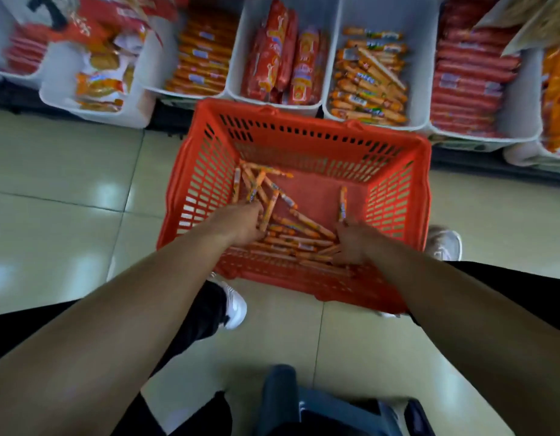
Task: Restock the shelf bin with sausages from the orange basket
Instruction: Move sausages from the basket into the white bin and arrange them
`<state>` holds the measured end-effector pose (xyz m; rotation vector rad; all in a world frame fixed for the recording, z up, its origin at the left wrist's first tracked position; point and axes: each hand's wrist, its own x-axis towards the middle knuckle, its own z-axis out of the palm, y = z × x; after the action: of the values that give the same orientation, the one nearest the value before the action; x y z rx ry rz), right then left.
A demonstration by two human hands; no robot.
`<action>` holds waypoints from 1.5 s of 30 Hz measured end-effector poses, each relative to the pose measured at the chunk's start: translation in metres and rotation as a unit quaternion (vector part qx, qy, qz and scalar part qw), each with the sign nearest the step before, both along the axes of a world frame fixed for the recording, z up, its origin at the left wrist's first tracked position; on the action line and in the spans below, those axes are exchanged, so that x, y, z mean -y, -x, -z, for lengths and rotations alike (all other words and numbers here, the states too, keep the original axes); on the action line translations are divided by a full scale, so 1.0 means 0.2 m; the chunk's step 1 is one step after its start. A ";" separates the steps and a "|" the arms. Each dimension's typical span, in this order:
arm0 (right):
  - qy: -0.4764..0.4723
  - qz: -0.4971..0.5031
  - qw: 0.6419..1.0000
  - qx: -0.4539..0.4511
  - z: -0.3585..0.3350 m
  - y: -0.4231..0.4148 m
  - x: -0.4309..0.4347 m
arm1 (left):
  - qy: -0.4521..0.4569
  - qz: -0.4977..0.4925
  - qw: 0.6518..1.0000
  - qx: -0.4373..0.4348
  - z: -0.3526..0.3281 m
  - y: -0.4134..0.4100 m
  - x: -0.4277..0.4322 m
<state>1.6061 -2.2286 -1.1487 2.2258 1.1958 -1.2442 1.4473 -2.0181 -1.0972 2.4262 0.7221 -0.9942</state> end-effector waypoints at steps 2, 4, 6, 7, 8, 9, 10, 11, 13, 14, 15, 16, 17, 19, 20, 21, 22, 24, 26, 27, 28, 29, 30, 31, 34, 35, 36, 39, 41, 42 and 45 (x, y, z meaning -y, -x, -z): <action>0.023 -0.012 1.000 0.007 0.15 0.03 0.02 | -0.007 0.005 1.000 -0.004 0.06 0.00 -0.02; 0.008 -0.023 1.000 0.015 0.23 0.06 0.03 | 0.003 -0.004 1.000 -0.015 0.13 -0.01 -0.06; -0.010 -0.043 0.999 0.028 0.29 0.08 0.02 | 0.015 -0.017 0.999 -0.037 0.21 -0.02 -0.09; -0.016 -0.058 0.997 0.040 0.30 0.08 0.00 | 0.018 -0.018 0.998 -0.055 0.26 -0.03 -0.10; -0.024 -0.078 0.995 0.050 0.34 0.08 -0.01 | 0.024 -0.019 0.997 -0.076 0.30 -0.03 -0.11; -0.035 -0.101 0.993 0.057 0.36 0.07 -0.02 | 0.033 -0.022 0.995 -0.094 0.34 -0.03 -0.11; -0.045 -0.126 0.989 0.059 0.37 0.07 -0.03 | 0.038 -0.027 0.993 -0.106 0.37 -0.03 -0.11; -0.050 -0.147 0.986 0.063 0.39 0.07 -0.04 | 0.037 -0.033 0.992 -0.114 0.39 -0.03 -0.11; -0.058 -0.172 0.980 0.077 0.41 0.08 -0.05 | 0.019 -0.054 0.991 -0.120 0.44 -0.04 -0.11; -0.063 -0.173 0.979 0.082 0.42 0.08 -0.05 | 0.010 -0.069 0.990 -0.122 0.46 -0.04 -0.12; -0.070 -0.167 0.980 0.087 0.43 0.08 -0.06 | 0.004 -0.083 0.989 -0.123 0.48 -0.05 -0.12; -0.079 -0.158 0.980 0.090 0.45 0.08 -0.07 | 0.000 -0.094 0.988 -0.126 0.50 -0.05 -0.13; -0.085 -0.146 0.981 0.095 0.45 0.08 -0.09 | 0.001 -0.099 0.987 -0.129 0.52 -0.05 -0.13; -0.097 -0.127 0.981 0.110 0.46 0.05 -0.12 | 0.005 -0.100 0.988 -0.122 0.54 -0.06 -0.14; -0.104 -0.115 0.981 0.114 0.47 0.04 -0.14 | 0.008 -0.098 0.989 -0.113 0.55 -0.07 -0.14; -0.115 -0.097 0.981 0.119 0.47 0.03 -0.16 | 0.010 -0.097 0.990 -0.101 0.55 -0.07 -0.14; -0.131 -0.070 0.980 0.130 0.47 0.02 -0.17 | 0.012 -0.097 0.992 -0.082 0.57 -0.07 -0.14; -0.164 0.003 0.974 0.157 0.46 -0.02 -0.22 | 0.012 -0.104 0.994 -0.024 0.59 -0.06 -0.15; -0.154 0.051 0.974 0.157 0.47 -0.06 -0.28 | 0.011 -0.108 0.994 0.032 0.61 -0.06 -0.15; -0.137 0.046 0.979 0.144 0.47 -0.08 -0.30 | 0.011 -0.107 0.993 0.048 0.62 -0.06 -0.14; -0.123 0.028 0.983 0.130 0.48 -0.10 -0.32 | 0.009 -0.109 0.992 0.059 0.63 -0.06 -0.14; -0.115 0.007 0.986 0.122 0.49 -0.11 -0.33 | 0.009 -0.117 0.991 0.069 0.63 -0.06 -0.13; -0.114 -0.011 0.986 0.122 0.49 -0.12 -0.34 | 0.010 -0.137 0.987 0.081 0.64 -0.06 -0.11; -0.118 -0.025 0.985 0.126 0.49 -0.12 -0.34 | 0.013 -0.167 0.981 0.092 0.64 -0.07 -0.10; -0.118 -0.062 0.983 0.127 0.48 -0.10 -0.34 | 0.008 -0.269 0.957 0.105 0.66 -0.11 -0.07; -0.120 -0.068 0.982 0.129 0.49 -0.10 -0.33 | 0.005 -0.290 0.952 0.101 0.66 -0.13 -0.07; -0.126 -0.070 0.981 0.131 0.49 -0.09 -0.32 | 0.005 -0.305 0.947 0.101 0.67 -0.15 -0.08; -0.157 -0.070 0.978 0.115 0.50 -0.06 -0.31 | 0.018 -0.335 0.937 0.102 0.69 -0.22 -0.11; -0.176 -0.065 0.978 0.095 0.51 -0.04 -0.33 | 0.013 -0.350 0.931 0.103 0.71 -0.25 -0.12; -0.178 -0.063 0.977 0.094 0.51 -0.03 -0.34 | 0.011 -0.357 0.928 0.107 0.72 -0.26 -0.12; -0.160 -0.048 0.981 0.102 0.52 -0.03 -0.38 | -0.007 -0.380 0.918 0.113 0.73 -0.31 -0.15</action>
<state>1.6111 -2.1520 -1.2530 2.4134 1.4849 -0.8086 1.5090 -1.9890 -1.2440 1.9263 1.4209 -0.3828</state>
